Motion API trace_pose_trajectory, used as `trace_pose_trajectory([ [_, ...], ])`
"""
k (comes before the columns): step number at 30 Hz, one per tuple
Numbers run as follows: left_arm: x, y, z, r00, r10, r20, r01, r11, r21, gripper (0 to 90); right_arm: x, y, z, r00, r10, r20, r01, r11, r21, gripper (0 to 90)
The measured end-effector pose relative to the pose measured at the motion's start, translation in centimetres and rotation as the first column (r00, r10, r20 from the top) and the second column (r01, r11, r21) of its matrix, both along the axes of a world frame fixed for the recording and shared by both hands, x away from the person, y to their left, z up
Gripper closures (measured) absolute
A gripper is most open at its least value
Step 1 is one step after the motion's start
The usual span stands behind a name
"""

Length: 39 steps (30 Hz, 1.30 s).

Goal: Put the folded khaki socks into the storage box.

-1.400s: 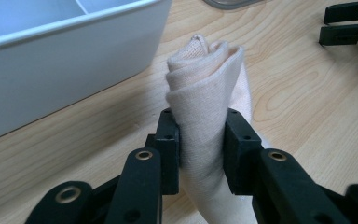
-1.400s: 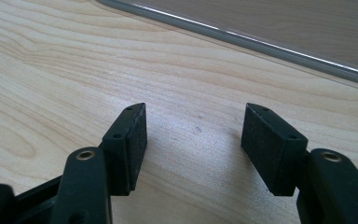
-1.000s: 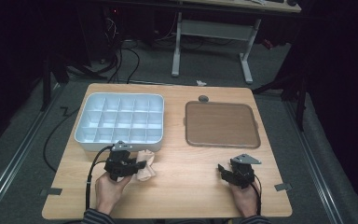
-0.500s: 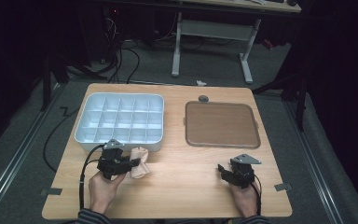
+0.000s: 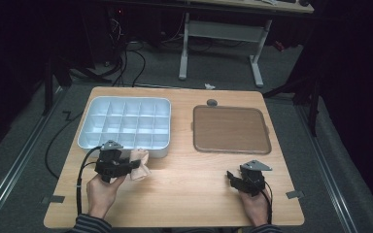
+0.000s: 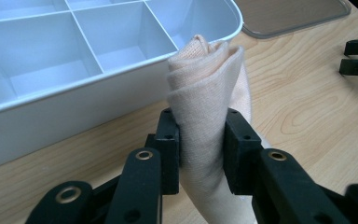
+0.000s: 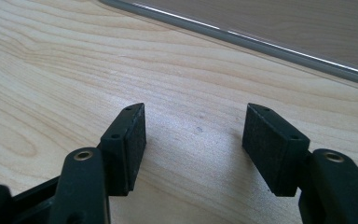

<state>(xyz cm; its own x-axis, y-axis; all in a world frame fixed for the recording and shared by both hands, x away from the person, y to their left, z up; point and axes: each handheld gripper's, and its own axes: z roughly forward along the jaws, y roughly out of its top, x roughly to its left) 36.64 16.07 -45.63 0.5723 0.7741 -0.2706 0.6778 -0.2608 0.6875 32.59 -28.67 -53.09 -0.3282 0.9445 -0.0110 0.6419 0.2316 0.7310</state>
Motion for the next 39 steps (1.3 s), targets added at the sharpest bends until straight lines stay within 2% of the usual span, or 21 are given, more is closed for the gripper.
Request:
trace_pose_trajectory([
  [4,0.2,0.2,0.3,1.0,-0.002,0.001,0.002,0.9999,0.01,70.7,0.0,0.0,0.0,1.0,0.001,0.0,-0.001,1.0,0.0,39.4],
  [7,0.5,0.4,0.5,1.0,0.003,-0.001,-0.003,1.0,0.0,70.7,0.0,0.0,0.0,1.0,0.001,0.0,-0.001,1.0,0.0,39.3],
  [17,1.0,0.7,1.1,0.9997,0.024,-0.007,-0.024,0.9997,0.006,70.7,0.0,-0.1,0.0,1.0,0.003,-0.003,-0.003,1.0,0.008,38.7],
  [23,1.3,0.7,1.6,0.9994,0.027,-0.021,-0.026,0.9995,0.019,70.8,0.0,-0.2,0.0,1.0,0.006,-0.002,-0.006,0.9999,0.015,38.5],
  [32,2.1,0.8,3.0,0.9999,0.01,0.005,-0.01,0.9998,0.018,70.7,0.0,-0.1,0.0,1.0,0.007,-0.002,-0.007,0.9999,0.011,38.5],
  [34,2.4,0.9,3.0,0.9999,0.012,0.0,-0.012,0.9999,-0.001,70.7,0.0,-0.1,0.0,1.0,0.007,-0.003,-0.007,0.9999,0.011,38.5],
  [39,3.0,1.0,2.6,0.9998,0.014,-0.013,-0.014,0.9999,-0.002,70.8,0.0,-0.1,0.0,1.0,0.007,-0.003,-0.007,0.9999,0.011,38.5],
])
